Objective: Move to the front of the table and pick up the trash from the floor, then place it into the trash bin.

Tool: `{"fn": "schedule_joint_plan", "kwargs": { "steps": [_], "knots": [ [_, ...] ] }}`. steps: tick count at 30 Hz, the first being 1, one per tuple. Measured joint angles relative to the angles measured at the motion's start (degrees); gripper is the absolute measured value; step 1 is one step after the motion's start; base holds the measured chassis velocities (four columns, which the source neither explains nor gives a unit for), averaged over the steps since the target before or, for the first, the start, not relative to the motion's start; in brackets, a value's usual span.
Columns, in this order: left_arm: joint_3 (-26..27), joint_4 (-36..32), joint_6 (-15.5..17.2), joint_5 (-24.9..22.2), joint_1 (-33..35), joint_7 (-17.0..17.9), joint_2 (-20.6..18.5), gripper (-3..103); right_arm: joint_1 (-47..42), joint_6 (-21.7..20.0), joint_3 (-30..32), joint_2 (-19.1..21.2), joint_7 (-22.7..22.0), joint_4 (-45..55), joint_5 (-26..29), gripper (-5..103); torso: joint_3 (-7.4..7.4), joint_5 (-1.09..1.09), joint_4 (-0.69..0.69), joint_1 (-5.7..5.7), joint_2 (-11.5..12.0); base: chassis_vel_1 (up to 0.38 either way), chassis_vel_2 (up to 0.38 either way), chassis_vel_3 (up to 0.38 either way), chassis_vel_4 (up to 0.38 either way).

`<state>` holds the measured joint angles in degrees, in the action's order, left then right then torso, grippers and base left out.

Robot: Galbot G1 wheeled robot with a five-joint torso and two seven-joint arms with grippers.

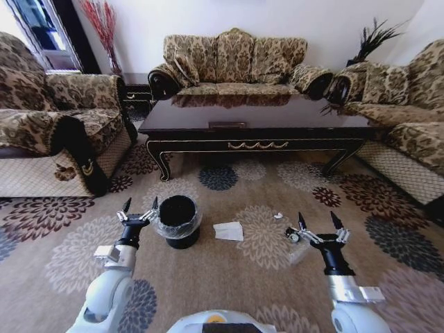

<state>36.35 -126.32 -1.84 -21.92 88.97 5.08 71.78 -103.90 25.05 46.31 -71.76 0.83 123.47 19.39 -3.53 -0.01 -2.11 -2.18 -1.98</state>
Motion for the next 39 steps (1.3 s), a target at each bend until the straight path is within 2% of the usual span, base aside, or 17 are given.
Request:
{"fn": "schedule_joint_plan", "kwargs": {
  "steps": [7, 9, 13, 17, 25, 30, 33, 34, 35, 36, 37, 39],
  "knots": [
    [0.1, -0.2, -0.1, 0.0, 0.1, -0.2, 0.0, 101, -0.4, -0.5, 0.1, -0.1, 0.0, 0.1, -0.2, 100, 0.02, 0.0, -0.01, 0.02, 0.0, 0.033, -0.055, -0.039, 0.032],
    [0.1, -0.3, -0.1, 0.0, 0.1, -0.2, 0.0, 98, -0.6, -0.5, 0.1, -0.1, 0.2, 0.1, -0.2, 100, -0.01, 0.01, 0.0, 0.01, 0.0, 0.0, 0.0, 0.0, 0.0],
    [0.1, -0.5, -0.1, 0.0, 0.1, -0.3, 0.0, 102, -0.6, -0.4, -0.2, -0.3, 0.5, 0.1, -0.1, 100, -0.02, 0.0, 0.0, 0.0, 0.0, 0.0, 0.0, 0.0, 0.0],
    [0.2, -0.5, -0.1, 0.0, 0.1, -0.3, -0.1, 96, -0.5, -0.4, -0.6, -0.5, 0.5, 0.0, -0.1, 100, -0.01, 0.0, 0.0, 0.01, 0.0, 0.0, 0.0, 0.0, 0.0],
    [0.1, -0.5, -0.1, 0.0, -0.1, -0.4, 0.2, 99, -0.1, -0.1, -0.8, -0.6, 0.3, -0.4, 0.1, 100, -0.01, 0.01, 0.0, 0.01, 0.0, -0.103, 0.108, 0.105, -0.099],
    [-0.1, -0.3, 1.3, 0.3, -0.9, 2.5, 0.2, 99, 0.2, 0.6, -1.0, -0.8, 0.1, -0.5, 0.2, 100, -0.05, 0.0, 0.0, -0.03, 0.0, -0.198, 0.195, 0.208, -0.211],
    [-0.2, -1.4, 5.0, -0.9, -1.7, 5.6, -0.7, 100, 0.2, 0.9, -1.0, -0.8, 0.1, -0.7, 0.0, 100, -0.06, -0.02, 0.01, -0.07, 0.0, -0.107, 0.162, 0.11, -0.149],
    [-0.2, -2.6, 8.7, -3.2, -2.9, 8.6, -2.4, 100, 0.1, 1.1, -1.0, -0.8, 0.2, -0.9, -0.4, 100, -0.06, -0.01, 0.02, -0.06, 0.0, -0.025, 0.09, 0.008, -0.043],
    [-0.2, -2.6, 8.7, -3.2, -2.9, 8.6, -2.4, 100, 0.1, 1.1, -1.0, -0.8, 0.2, -0.9, -0.4, 100, -0.06, -0.01, 0.02, -0.06, 0.0, -0.025, 0.09, 0.008, -0.043],
    [-0.2, -3.1, 10.4, -4.6, -3.5, 10.1, -3.2, 100, 0.1, 1.2, -1.0, -0.8, 0.3, -1.0, -0.5, 100, -0.04, 0.0, 0.01, -0.05, 0.0, 0.0, 0.0, 0.0, 0.0],
    [-0.2, -4.2, 13.5, -7.9, -4.8, 12.7, -5.2, 100, 0.0, 1.3, -1.0, -0.9, 0.3, -1.0, -0.8, 100, -0.02, -0.01, 0.0, -0.01, 0.0, 0.038, -0.052, -0.031, 0.033],
    [0.2, -5.5, 18.0, -12.3, -6.2, 15.9, -7.7, 100, -0.1, 1.4, -1.1, -1.0, 0.4, -1.1, -1.2, 100, -0.01, 0.02, -0.01, 0.01, 0.0, 0.024, -0.057, -0.036, 0.055]
  ]
}}
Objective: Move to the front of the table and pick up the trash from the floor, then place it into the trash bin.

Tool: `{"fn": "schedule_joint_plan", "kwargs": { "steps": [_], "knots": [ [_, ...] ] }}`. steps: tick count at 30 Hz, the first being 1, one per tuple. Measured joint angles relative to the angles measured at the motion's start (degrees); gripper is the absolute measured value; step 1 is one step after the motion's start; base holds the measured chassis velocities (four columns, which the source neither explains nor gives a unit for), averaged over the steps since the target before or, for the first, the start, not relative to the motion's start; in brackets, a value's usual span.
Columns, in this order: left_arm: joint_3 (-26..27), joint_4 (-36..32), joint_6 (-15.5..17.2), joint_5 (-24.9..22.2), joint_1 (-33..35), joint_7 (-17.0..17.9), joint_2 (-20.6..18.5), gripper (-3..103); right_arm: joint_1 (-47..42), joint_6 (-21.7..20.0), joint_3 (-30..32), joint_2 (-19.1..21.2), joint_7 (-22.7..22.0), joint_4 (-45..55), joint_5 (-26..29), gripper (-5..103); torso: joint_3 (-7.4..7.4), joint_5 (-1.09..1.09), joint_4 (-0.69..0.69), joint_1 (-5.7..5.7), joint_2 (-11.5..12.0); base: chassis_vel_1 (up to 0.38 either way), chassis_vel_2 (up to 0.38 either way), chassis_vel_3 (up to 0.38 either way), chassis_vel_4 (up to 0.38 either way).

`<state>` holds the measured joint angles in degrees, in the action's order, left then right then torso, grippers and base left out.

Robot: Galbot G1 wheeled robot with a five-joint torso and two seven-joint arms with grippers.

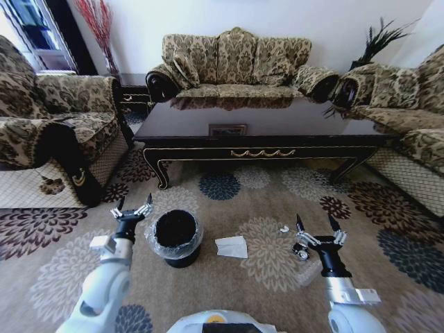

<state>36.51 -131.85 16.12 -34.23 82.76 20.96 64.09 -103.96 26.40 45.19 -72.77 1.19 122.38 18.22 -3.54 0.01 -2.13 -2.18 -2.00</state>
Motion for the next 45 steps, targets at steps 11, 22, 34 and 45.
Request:
{"fn": "schedule_joint_plan", "kwargs": {
  "steps": [11, 22, 34, 45],
  "knots": [
    [-1.9, 0.4, 26.7, -32.5, -7.5, 20.9, -10.0, 100, -0.3, 0.3, -0.5, -0.4, 0.1, -0.4, -1.8, 100, -0.02, -0.02, 0.01, -0.01, 0.0, 0.005, -0.011, -0.005, 0.007],
    [-8.3, 8.6, 26.7, -34.4, -9.0, 25.7, -12.2, 100, 0.2, 0.4, -2.4, 0.0, 0.1, -1.8, -2.9, 100, -0.02, -0.02, 0.02, -0.01, 0.0, 0.0, 0.0, 0.0, 0.0],
    [-11.6, 15.9, 26.3, -31.2, -12.9, 21.2, -7.7, 100, 0.0, 0.6, -3.5, -0.7, 0.1, -2.2, -4.2, 100, -0.02, -0.01, 0.01, -0.01, 0.0, 0.0, 0.0, 0.0, 0.0],
    [-14.0, 19.8, 26.1, -28.1, -13.9, 19.9, -4.9, 101, -0.2, 0.9, -3.4, -0.5, 0.1, -2.7, -4.3, 100, -0.02, -0.01, 0.01, -0.02, 0.0, 0.0, 0.0, 0.0, 0.0]
  ]
}}
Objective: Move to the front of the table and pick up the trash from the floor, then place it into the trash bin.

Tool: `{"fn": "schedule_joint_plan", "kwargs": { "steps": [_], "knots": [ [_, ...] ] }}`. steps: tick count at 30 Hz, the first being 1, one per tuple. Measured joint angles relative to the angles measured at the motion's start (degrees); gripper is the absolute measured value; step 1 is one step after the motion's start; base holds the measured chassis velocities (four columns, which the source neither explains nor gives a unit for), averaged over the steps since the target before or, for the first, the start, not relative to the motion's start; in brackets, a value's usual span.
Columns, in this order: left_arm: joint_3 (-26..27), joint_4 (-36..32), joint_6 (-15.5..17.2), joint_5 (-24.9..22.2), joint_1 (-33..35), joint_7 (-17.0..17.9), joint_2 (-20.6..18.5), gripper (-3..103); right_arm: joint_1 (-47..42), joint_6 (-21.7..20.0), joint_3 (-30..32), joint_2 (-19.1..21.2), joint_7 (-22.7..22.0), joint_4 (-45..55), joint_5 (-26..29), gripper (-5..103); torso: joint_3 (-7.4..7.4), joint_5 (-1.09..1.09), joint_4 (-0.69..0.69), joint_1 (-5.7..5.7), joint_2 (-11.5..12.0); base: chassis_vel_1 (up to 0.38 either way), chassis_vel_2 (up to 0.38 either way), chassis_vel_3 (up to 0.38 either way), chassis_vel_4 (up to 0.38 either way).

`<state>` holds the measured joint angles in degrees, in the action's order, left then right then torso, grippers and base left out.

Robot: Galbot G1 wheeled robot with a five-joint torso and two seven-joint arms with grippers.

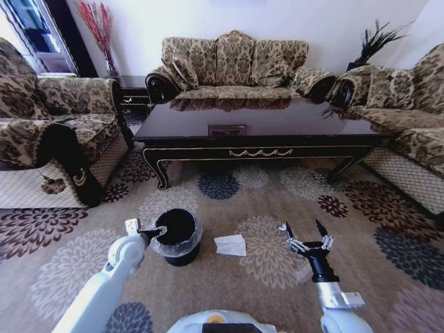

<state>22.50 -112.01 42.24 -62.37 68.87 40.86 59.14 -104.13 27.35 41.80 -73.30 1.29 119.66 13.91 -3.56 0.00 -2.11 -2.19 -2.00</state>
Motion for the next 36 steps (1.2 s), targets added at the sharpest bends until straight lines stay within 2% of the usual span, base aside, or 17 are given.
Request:
{"fn": "schedule_joint_plan", "kwargs": {
  "steps": [8, 10, 12, 13, 15, 16, 18, 22, 24, 27, 28, 30, 33, 34, 36],
  "knots": [
    [-0.3, 2.0, 0.0, 0.2, -0.8, -1.2, 0.8, 98, 0.0, 0.2, -0.6, -0.3, 0.0, -0.5, -0.5, 100, 0.0, 0.0, 0.0, 0.0, 0.0, 0.0, 0.0, 0.0, 0.0],
    [-0.5, 2.8, 0.0, 0.2, -1.1, -1.2, 1.2, 92, 0.0, 0.2, -0.6, -0.3, 0.0, -0.5, -0.5, 100, 0.0, 0.0, 0.0, 0.0, 0.0, 0.0, 0.0, 0.0, 0.0],
    [-0.6, 3.0, 0.0, 0.3, -1.2, -1.1, 1.3, 92, 0.0, 0.2, -0.6, -0.3, 0.0, -0.5, -0.5, 100, 0.0, 0.0, 0.0, 0.0, 0.0, 0.0, 0.0, 0.0, 0.0],
    [-0.7, 3.3, -0.1, 0.4, -1.3, -1.1, 1.4, 81, 0.1, 0.2, -0.6, -0.3, 0.0, -0.6, -0.5, 100, 0.0, 0.0, 0.0, 0.0, 0.0, 0.0, 0.0, 0.0, 0.0],
    [-0.8, 3.3, -0.1, 0.4, -1.3, -1.1, 1.5, 81, 0.1, 0.2, -0.6, -0.3, 0.0, -0.6, -0.5, 100, 0.0, 0.0, 0.0, 0.0, 0.0, 0.0, 0.0, 0.0, 0.0],
    [-0.8, 3.3, -0.1, 0.4, -1.3, -1.1, 1.6, 70, 0.1, 0.3, -0.6, -0.3, 0.0, -0.7, -0.5, 100, 0.0, 0.0, 0.0, 0.0, 0.0, 0.0, 0.0, 0.0, 0.0],
    [-0.8, 3.3, -0.2, 0.4, -1.3, -1.1, 1.6, 70, 0.2, 0.3, -0.6, -0.3, 0.0, -0.7, -0.5, 100, 0.0, 0.0, 0.0, 0.0, 0.0, 0.0, 0.0, 0.0, 0.0],
    [-0.9, 3.0, -0.3, 0.7, -0.9, -1.1, 1.7, 47, 0.3, 0.3, -0.6, -0.3, 0.1, -0.9, -0.5, 100, 0.0, 0.0, 0.0, 0.0, 0.0, 0.0, 0.0, 0.0, 0.0],
    [-0.9, 3.0, -0.3, 0.8, -0.8, -1.1, 1.7, 47, 0.4, 0.3, -0.7, -0.3, 0.1, -1.0, -0.5, 100, 0.0, 0.0, 0.0, 0.0, 0.0, 0.0, 0.0, 0.0, 0.0],
    [-0.7, 2.6, -0.4, 1.1, -0.4, -1.0, 1.7, 32, 0.5, 0.4, -0.9, -0.3, 0.1, -1.1, -0.5, 100, 0.0, 0.0, 0.0, 0.0, 0.0, 0.0, 0.0, 0.0, 0.0],
    [-0.7, 2.6, -0.4, 1.1, -0.4, -1.0, 1.7, 32, 0.5, 0.4, -0.9, -0.3, 0.1, -1.1, -0.5, 100, 0.0, 0.0, 0.0, 0.0, 0.0, 0.0, 0.0, 0.0, 0.0],
    [-0.4, 1.9, -0.4, 1.6, 0.3, -0.8, 1.6, 21, 0.6, 0.6, -1.0, -0.3, 0.1, -1.4, -0.5, 100, 0.0, 0.0, 0.0, 0.0, 0.0, 0.0, 0.0, 0.0, 0.0],
    [-0.1, 1.3, -0.4, 2.0, 1.2, -0.5, 1.4, 16, 0.6, 0.9, -1.1, -0.4, 0.1, -1.6, -0.6, 100, 0.0, 0.0, 0.0, 0.0, 0.0, 0.0, 0.0, 0.0, 0.0],
    [0.2, 0.5, -0.5, 2.0, 1.9, -0.2, 1.2, 5, 0.7, 1.0, -1.1, -0.4, 0.1, -1.8, -0.6, 100, 0.0, -0.01, 0.0, 0.0, 0.0, 0.0, 0.0, 0.0, 0.0],
    [0.4, 0.0, -0.4, 1.9, 2.4, -0.2, 1.1, 5, 0.8, 1.0, -1.2, -0.4, 0.1, -1.8, -0.6, 100, 0.0, -0.02, 0.0, 0.0, 0.0, 0.0, 0.0, 0.0, 0.0]
  ]
}}
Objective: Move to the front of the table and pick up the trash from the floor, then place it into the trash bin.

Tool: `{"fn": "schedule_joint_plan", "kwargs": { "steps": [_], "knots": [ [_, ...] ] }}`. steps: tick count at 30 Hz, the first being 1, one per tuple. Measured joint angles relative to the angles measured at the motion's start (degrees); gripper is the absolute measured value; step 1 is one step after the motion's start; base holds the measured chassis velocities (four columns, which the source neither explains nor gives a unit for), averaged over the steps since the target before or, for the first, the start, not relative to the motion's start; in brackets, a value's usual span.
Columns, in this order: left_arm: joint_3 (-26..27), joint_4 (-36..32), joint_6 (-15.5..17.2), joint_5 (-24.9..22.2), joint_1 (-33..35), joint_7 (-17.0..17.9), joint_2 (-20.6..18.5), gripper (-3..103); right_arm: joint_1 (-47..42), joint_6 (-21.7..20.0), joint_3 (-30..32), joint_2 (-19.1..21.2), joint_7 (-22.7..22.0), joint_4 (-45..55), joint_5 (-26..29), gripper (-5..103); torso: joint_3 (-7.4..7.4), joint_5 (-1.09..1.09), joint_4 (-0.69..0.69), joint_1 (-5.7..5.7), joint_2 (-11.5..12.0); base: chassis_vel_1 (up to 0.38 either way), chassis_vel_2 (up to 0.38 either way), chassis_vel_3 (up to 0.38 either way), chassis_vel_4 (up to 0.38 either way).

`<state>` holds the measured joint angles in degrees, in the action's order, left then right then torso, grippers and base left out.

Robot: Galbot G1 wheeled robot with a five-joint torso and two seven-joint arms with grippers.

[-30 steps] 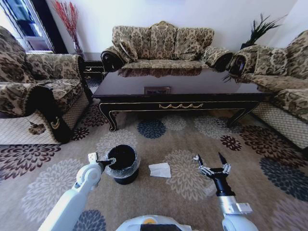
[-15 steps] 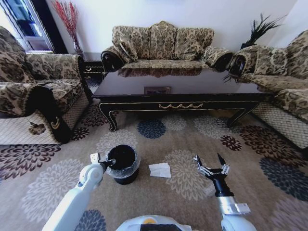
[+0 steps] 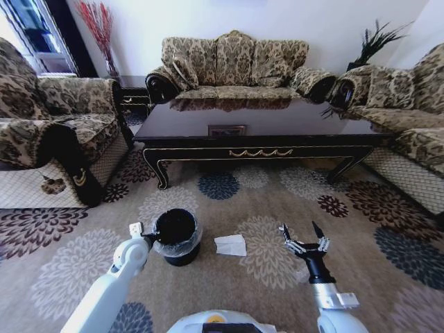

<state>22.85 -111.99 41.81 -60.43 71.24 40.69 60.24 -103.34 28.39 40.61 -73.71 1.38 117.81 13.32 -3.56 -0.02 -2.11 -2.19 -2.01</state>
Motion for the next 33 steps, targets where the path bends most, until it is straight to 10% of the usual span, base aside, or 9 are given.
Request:
{"fn": "schedule_joint_plan", "kwargs": {
  "steps": [23, 30, 32, 33],
  "knots": [
    [8.3, -15.9, -0.1, -5.2, 4.8, 7.0, -5.3, 4, 0.7, -6.7, -1.2, 0.8, -10.5, -1.7, 5.9, 100, 0.01, 0.02, -0.01, 0.0, 0.0, 0.0, 0.0, 0.0, 0.0],
    [8.8, -19.0, -0.1, -5.5, 4.8, 7.1, -6.7, 4, 0.9, -14.7, -2.9, 1.6, -19.3, -0.7, 14.6, 100, 0.0, 0.02, 0.0, 0.0, 0.0, 0.0, 0.0, 0.0, 0.0],
    [9.1, -19.9, -0.1, -5.8, 4.7, 7.3, -7.3, 4, 1.4, -27.3, -4.2, 3.0, -29.5, -0.5, 20.5, 100, 0.0, 0.02, 0.0, 0.0, 0.0, 0.0, 0.0, 0.0, 0.0],
    [9.1, -19.9, -0.1, -5.8, 4.7, 7.3, -7.3, 4, 1.4, -27.3, -4.2, 3.0, -29.5, -0.5, 20.5, 100, 0.0, 0.02, 0.0, 0.0, 0.0, 0.0, 0.0, 0.0, 0.0]
  ]
}}
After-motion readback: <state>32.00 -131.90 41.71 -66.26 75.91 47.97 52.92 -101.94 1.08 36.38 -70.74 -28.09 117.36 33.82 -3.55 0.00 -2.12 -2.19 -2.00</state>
